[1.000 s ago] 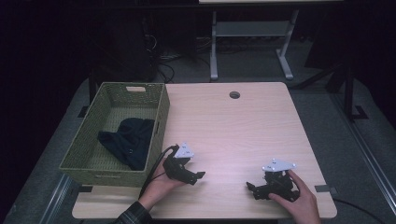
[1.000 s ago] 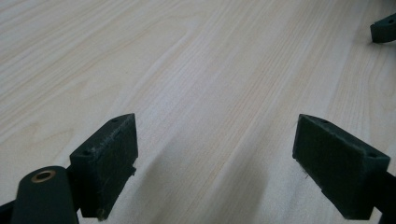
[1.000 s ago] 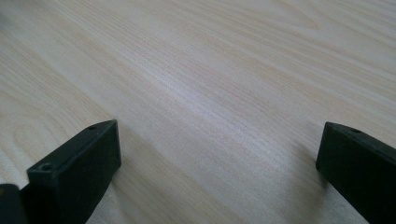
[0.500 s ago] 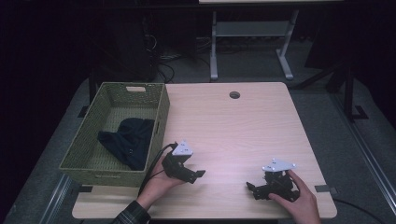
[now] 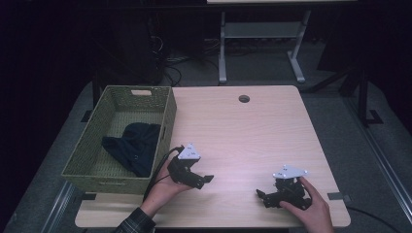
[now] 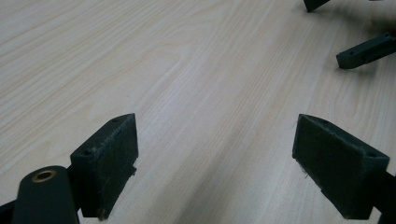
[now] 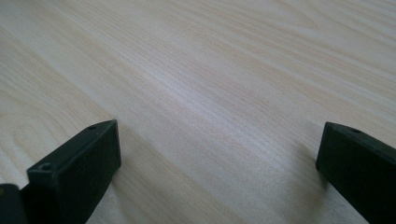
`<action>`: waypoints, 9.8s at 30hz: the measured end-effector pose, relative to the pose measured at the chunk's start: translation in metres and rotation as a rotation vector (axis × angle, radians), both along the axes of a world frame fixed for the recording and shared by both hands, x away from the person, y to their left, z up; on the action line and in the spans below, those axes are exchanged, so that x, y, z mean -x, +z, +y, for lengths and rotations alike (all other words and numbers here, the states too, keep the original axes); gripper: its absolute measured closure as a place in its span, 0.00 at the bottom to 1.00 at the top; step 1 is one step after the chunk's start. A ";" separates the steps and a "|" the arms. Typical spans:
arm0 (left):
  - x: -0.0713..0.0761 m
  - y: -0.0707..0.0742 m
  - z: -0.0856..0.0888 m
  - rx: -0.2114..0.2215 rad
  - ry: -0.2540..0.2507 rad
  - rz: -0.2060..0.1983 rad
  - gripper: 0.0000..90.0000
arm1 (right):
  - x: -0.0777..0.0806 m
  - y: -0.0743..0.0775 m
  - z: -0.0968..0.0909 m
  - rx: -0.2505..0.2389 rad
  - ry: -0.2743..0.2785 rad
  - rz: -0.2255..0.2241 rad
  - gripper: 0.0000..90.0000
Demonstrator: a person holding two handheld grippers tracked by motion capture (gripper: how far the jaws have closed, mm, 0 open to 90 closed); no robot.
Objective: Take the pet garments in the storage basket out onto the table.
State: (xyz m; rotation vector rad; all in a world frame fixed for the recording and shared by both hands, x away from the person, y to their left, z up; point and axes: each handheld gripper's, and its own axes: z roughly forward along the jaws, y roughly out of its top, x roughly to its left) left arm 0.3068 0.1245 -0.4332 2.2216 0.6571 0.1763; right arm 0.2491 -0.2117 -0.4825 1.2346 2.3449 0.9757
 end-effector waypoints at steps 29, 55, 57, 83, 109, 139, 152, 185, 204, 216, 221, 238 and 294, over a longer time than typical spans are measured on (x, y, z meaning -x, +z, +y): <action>0.000 0.019 0.001 0.036 -0.010 0.000 0.15 | 0.000 0.000 0.000 0.000 0.000 0.001 0.00; -0.003 0.040 0.002 0.057 -0.027 -0.030 0.15 | 0.000 0.000 0.000 0.000 -0.001 0.000 0.00; -0.004 0.041 0.002 0.059 -0.030 -0.031 0.15 | 0.000 0.000 0.000 0.000 -0.001 0.000 0.00; -0.015 0.071 0.018 0.078 -0.008 -0.074 0.15 | 0.000 0.000 0.000 0.000 0.000 -0.001 0.00; -0.021 0.087 0.050 0.081 0.058 -0.111 0.15 | 0.000 0.000 0.000 0.000 0.000 -0.001 0.00; -0.027 0.099 0.099 0.078 0.165 -0.133 0.16 | 0.000 0.000 0.000 0.000 0.000 -0.001 0.00; -0.029 0.103 0.119 0.078 0.200 -0.137 0.16 | 0.000 0.000 0.000 0.000 0.000 -0.001 0.00; -0.051 0.070 0.179 -0.028 0.337 -0.064 0.17 | 0.000 0.000 0.000 0.001 0.003 -0.004 0.00; -0.062 0.038 0.182 -0.061 0.357 0.008 0.17 | 0.000 0.000 0.000 0.001 0.004 -0.004 0.00; -0.066 0.026 0.172 -0.138 0.318 0.084 0.17 | 0.000 0.000 0.000 0.001 0.004 -0.004 0.00; -0.068 0.019 0.169 -0.200 0.309 0.127 0.17 | 0.000 0.000 0.000 0.001 0.004 -0.005 0.00; -0.074 0.006 0.163 -0.334 0.314 0.274 0.48 | 0.000 0.000 0.000 0.001 0.005 -0.005 0.00; -0.044 0.128 0.202 0.203 0.398 -0.021 0.85 | 0.000 0.000 0.000 -0.002 0.003 -0.002 0.00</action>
